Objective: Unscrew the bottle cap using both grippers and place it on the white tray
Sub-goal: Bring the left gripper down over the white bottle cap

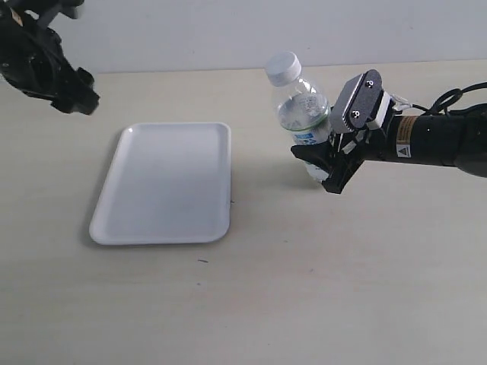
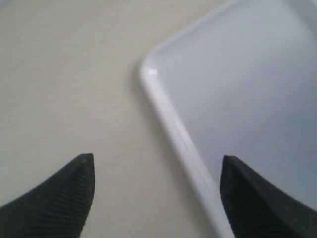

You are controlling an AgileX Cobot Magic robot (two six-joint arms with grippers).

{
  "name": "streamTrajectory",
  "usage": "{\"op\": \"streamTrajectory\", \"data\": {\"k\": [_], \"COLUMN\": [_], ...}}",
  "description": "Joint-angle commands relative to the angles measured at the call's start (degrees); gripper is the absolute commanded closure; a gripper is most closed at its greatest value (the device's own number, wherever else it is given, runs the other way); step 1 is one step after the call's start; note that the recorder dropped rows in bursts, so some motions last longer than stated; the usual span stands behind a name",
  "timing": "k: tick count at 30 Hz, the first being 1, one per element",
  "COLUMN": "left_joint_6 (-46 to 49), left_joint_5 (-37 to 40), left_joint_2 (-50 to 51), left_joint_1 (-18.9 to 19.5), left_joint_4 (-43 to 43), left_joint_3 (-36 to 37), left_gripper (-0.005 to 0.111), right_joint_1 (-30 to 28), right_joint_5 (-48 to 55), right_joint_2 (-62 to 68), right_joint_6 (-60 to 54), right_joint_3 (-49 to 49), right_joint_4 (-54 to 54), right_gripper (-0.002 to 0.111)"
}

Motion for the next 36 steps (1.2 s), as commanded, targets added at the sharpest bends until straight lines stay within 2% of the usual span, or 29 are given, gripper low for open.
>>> {"op": "streamTrajectory", "data": {"k": [1, 2, 3, 4, 5, 7, 9, 11, 13, 17, 19, 25, 36], "left_joint_6": [17.6, 19.5, 22.5, 24.0, 24.0, 19.8, 10.7, 4.2, 0.0, -2.9, -3.9, -4.1, -4.1], "left_joint_5": [11.0, 13.2, 16.5, 17.6, 17.2, 13.8, 9.7, 9.7, 12.5, 20.0, 21.4, 21.0, 17.3], "left_joint_2": [-0.6, -0.6, -0.6, -0.6, -0.6, -0.6, -0.3, 1.1, 3.6, 8.8, 10.9, 14.8, 15.9], "left_joint_1": [-0.5, -0.5, -0.6, -1.4, -2.9, -8.3, -13.6, -17.1, -19.0, -20.2, -20.2, -20.2, -20.2], "left_joint_4": [-35.3, -41.9, -53.8, -59.3, -58.6, -48.0, -35.6, -29.1, -25.9, -24.0, -23.2, -22.3, -21.8], "left_joint_3": [-6.6, -8.2, -10.6, -12.6, -14.5, -17.6, -20.2, -23.2, -26.9, -33.1, -35.0, -37.7, -38.1], "left_gripper": [0.038, 0.038, 0.038, 0.038, 0.037, 0.037, 0.037, 0.037, 0.037, 0.037, 0.037, 0.037, 0.037], "right_joint_1": [0.0, 0.0, 0.0, 0.0, 0.0, 0.0, 0.0, 0.0, 0.0, 0.0, 0.0, 0.0, 0.0], "right_joint_5": [-2.3, -2.3, -2.3, -2.3, -2.3, -2.3, -2.4, -2.4, -2.4, -2.4, -2.4, -2.4, -2.4], "right_joint_2": [-0.3, -0.3, -0.3, -0.3, -0.3, -0.3, -0.3, -0.3, -0.3, -0.3, -0.3, -0.3, -0.3], "right_joint_6": [0.2, 0.9, 1.3, 1.3, 1.3, 1.3, 1.3, 1.3, 1.3, 1.3, 1.8, 1.8, 1.8], "right_joint_3": [0.0, 0.0, 0.0, 0.0, 0.0, 0.0, 0.0, 0.0, 0.0, 0.0, 0.0, 0.0, 0.0], "right_joint_4": [0.5, 0.5, 0.7, 0.7, 0.7, 0.7, 0.7, 0.7, 0.7, 0.7, 0.7, 0.7, 0.7], "right_gripper": [0.108, 0.108, 0.108, 0.108, 0.108, 0.108, 0.108, 0.108, 0.108, 0.108, 0.108, 0.108, 0.108]}}
